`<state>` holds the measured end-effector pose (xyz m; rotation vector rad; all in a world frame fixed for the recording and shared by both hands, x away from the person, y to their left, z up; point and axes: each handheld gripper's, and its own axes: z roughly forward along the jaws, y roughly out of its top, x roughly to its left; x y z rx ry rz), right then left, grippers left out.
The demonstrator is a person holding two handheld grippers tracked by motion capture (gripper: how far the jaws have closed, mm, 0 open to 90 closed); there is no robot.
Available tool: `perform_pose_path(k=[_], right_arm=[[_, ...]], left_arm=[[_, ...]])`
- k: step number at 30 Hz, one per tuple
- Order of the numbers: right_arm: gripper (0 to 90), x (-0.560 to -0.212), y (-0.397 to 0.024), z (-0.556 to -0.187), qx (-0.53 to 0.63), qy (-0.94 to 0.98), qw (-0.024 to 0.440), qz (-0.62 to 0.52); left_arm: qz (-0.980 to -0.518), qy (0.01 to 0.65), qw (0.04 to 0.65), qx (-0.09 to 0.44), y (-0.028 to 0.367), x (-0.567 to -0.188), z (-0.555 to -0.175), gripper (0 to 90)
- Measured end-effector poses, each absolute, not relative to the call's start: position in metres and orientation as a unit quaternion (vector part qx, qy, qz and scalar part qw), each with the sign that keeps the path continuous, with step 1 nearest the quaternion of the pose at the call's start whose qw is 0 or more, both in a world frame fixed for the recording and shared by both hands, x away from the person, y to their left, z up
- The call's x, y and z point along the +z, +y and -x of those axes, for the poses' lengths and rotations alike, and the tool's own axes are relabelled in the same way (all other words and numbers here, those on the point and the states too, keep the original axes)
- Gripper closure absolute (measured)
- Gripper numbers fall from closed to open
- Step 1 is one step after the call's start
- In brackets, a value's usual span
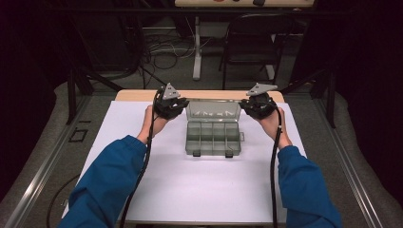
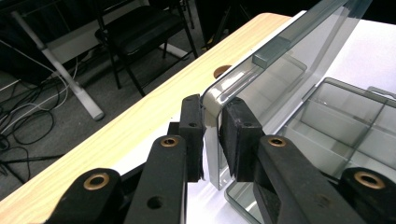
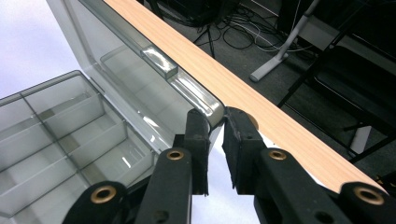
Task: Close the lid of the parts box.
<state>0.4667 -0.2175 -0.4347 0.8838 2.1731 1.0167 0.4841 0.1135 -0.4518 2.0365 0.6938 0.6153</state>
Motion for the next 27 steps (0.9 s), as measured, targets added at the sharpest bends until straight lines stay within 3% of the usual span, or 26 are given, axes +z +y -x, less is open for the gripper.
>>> perform_pose_path(k=[27], right_arm=[[79.5,-0.442,-0.218,-0.444,0.373,0.822,0.305,-0.304]], left_arm=[[-0.827,0.256,0.44,0.237,0.117,-0.46,-0.462,75.5]])
